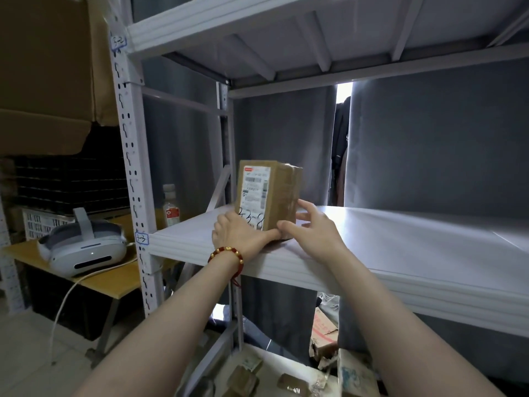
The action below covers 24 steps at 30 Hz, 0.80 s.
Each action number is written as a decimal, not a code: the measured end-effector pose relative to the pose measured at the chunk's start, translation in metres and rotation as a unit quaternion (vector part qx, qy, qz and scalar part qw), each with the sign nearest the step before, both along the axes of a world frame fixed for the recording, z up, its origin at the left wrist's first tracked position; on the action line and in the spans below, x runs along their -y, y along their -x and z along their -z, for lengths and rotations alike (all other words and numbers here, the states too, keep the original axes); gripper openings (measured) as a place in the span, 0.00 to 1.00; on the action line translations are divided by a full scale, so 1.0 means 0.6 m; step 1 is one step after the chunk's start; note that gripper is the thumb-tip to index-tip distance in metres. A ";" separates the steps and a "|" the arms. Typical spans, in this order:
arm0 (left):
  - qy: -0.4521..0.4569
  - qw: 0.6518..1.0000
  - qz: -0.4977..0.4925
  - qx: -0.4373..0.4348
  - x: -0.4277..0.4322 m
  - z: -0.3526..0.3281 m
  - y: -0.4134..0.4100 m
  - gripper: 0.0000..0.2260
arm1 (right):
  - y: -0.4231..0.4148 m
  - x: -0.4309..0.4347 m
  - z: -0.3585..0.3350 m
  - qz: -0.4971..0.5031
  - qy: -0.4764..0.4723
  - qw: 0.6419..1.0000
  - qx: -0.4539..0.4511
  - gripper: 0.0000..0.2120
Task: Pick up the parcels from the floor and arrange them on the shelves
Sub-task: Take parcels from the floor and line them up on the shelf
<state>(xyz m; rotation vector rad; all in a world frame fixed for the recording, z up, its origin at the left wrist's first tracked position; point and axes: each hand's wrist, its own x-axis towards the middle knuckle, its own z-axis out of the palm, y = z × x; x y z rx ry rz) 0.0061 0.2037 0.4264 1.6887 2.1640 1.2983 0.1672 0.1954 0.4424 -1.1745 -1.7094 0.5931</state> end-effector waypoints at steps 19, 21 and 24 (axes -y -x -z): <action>0.096 0.985 -0.139 -0.035 -0.091 -0.011 0.033 0.55 | 0.089 -0.010 -0.016 0.208 -0.108 0.844 0.483 0.14; 0.111 0.983 -0.139 -0.045 -0.102 -0.015 0.042 0.56 | 0.100 -0.020 -0.010 0.217 -0.114 0.848 0.470 0.14; 0.132 0.981 -0.136 -0.037 -0.121 -0.021 0.057 0.55 | 0.101 -0.036 0.000 0.232 -0.116 0.855 0.448 0.15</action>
